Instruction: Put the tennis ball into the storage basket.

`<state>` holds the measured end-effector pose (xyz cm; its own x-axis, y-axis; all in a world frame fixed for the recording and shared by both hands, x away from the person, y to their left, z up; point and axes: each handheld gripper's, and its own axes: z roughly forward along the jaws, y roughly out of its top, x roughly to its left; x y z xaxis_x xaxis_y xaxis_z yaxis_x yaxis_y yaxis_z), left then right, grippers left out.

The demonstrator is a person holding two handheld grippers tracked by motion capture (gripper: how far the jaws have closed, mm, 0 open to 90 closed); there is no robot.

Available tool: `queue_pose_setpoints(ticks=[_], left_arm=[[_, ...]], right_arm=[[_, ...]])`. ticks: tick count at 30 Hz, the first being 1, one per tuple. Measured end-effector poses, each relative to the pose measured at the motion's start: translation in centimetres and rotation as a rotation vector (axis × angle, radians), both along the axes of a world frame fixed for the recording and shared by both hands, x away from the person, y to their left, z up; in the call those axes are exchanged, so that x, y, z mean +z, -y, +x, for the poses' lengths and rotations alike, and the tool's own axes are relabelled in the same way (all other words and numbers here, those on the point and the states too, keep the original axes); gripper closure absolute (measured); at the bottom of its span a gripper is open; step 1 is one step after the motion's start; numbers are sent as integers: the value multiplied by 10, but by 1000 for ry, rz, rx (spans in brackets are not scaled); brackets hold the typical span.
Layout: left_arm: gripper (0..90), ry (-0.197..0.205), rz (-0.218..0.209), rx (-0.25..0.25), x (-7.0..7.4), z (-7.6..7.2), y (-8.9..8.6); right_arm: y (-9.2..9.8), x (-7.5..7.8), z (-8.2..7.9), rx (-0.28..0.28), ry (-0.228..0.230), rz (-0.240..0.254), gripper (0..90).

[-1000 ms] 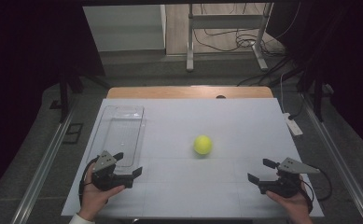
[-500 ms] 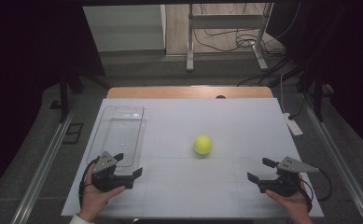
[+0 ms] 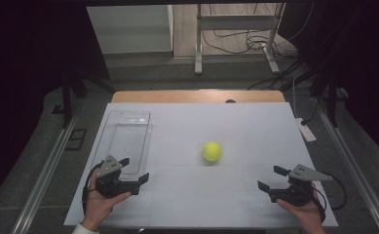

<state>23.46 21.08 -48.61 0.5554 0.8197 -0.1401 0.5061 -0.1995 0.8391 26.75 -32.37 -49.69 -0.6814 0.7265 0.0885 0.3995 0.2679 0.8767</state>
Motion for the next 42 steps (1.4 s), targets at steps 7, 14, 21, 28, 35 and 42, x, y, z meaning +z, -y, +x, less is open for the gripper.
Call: queue_pose_setpoints(ticks=[7,14,21,28,35,42], left_arm=[[78,-3,7,-24,10,2,8],[79,-21,16,-35,11,7,12],[79,-27,18,-46,14,10,14],[81,-39,33,-60,15,14,19],[84,-51,40,-69,19,19,26],[86,-70,38,-74,23,27,32]], right_arm=[[-2,0,1,2,1,1,118],[-1,0,1,-2,1,2,118],[-1,0,0,-5,-2,-2,118],[1,-1,0,-13,-3,3,119],[0,-1,0,-9,-6,4,118],[1,-1,0,-11,-6,5,118]])
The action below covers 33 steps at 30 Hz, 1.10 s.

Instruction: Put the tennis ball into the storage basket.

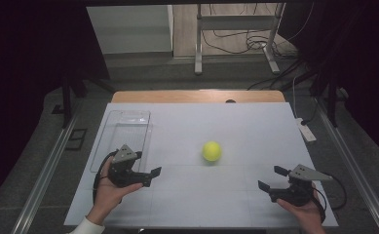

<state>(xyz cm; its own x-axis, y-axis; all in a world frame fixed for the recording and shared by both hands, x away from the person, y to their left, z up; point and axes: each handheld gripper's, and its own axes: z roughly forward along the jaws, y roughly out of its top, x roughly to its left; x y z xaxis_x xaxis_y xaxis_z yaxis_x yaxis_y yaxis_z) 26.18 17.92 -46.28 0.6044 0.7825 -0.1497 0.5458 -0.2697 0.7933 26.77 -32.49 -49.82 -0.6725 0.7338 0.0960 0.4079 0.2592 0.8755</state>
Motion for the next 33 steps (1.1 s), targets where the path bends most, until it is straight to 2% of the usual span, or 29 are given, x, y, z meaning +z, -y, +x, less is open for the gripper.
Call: queue_pose_setpoints(ticks=[9,33], left_arm=[[87,3,7,-22,10,8,14],[82,15,2,-58,19,24,27]], right_arm=[[-1,0,0,6,4,-13,119],[-2,-1,1,11,5,-24,119]])
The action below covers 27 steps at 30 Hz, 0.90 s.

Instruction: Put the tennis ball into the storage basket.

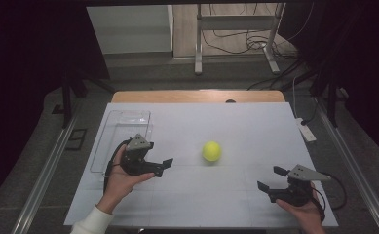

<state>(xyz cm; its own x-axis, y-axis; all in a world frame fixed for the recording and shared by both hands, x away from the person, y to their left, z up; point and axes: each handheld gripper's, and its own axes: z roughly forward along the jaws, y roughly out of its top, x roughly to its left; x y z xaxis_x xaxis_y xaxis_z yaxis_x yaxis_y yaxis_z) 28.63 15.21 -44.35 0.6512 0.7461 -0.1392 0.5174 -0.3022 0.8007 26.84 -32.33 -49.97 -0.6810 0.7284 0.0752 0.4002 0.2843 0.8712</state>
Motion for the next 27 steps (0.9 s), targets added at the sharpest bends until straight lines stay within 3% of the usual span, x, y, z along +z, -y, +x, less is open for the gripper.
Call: queue_pose_setpoints(ticks=[27], left_arm=[[85,-10,8,-51,3,12,18]], right_arm=[[1,-1,1,0,-4,3,119]])
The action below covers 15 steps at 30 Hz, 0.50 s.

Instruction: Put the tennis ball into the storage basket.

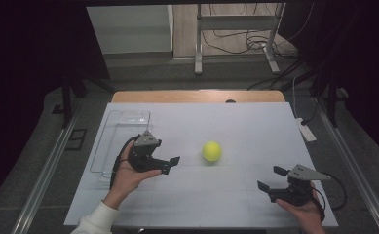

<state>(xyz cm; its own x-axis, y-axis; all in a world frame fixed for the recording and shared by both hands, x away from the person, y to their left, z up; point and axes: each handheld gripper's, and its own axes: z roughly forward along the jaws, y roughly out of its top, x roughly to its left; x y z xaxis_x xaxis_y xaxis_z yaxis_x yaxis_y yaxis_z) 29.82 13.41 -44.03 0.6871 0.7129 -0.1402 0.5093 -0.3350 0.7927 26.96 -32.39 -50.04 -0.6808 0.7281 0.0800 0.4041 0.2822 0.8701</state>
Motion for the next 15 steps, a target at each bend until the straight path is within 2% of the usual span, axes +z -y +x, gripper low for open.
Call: queue_pose_setpoints(ticks=[15], left_arm=[[87,-16,4,-38,1,8,13]], right_arm=[[0,0,0,0,0,-6,120]])
